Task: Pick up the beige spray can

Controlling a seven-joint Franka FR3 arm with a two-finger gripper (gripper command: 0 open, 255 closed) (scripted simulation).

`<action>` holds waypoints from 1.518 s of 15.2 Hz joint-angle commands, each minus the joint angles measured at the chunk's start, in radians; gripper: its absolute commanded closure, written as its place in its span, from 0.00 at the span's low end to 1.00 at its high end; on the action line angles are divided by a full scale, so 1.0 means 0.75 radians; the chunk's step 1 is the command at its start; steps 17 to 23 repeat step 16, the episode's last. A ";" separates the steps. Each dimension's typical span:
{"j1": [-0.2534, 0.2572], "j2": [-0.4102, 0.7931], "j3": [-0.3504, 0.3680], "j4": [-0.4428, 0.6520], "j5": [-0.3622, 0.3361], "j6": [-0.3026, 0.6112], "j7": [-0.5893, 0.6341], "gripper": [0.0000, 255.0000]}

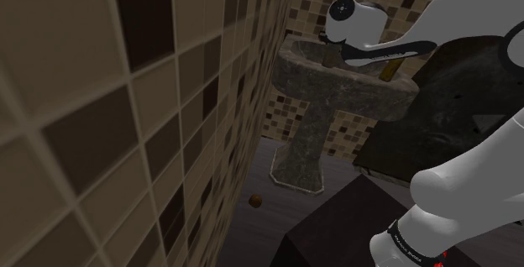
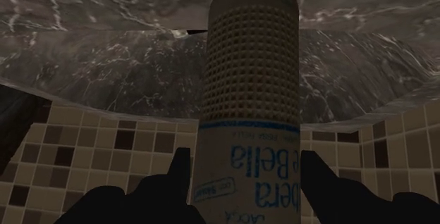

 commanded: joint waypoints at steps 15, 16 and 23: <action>0.010 -0.041 -0.006 0.167 0.200 -0.083 -0.263 1.00; 0.010 -0.041 -0.006 0.167 0.200 -0.083 -0.263 1.00; 0.010 -0.041 -0.006 0.167 0.200 -0.083 -0.263 1.00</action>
